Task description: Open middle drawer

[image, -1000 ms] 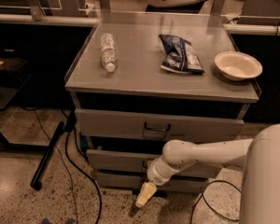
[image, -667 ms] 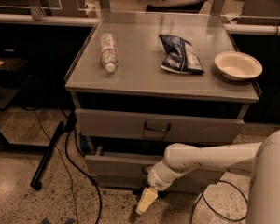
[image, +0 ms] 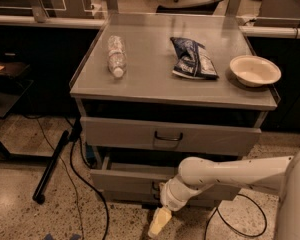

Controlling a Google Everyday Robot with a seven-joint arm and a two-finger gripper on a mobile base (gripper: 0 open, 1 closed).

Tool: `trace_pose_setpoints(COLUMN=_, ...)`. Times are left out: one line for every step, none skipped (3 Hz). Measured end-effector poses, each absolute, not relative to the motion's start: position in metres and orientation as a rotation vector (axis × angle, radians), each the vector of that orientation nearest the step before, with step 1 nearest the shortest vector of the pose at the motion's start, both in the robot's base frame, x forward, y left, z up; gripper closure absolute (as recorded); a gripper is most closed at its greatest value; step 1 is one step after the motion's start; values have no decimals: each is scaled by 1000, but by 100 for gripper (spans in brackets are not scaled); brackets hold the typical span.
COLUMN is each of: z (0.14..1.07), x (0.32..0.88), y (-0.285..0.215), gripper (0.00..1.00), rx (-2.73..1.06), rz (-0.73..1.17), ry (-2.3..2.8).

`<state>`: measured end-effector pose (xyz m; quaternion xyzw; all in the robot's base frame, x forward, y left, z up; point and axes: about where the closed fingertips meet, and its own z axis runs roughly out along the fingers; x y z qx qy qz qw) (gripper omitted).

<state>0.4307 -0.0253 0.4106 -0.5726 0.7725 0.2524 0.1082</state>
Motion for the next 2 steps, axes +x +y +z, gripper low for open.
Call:
trace_pose_setpoints(z=413, x=414, y=-25, gripper=0, rx=-1688, rz=770, ry=2277)
trace_pose_setpoints(z=414, x=414, y=-26, gripper=0, rx=-1688, rz=771, ry=2276)
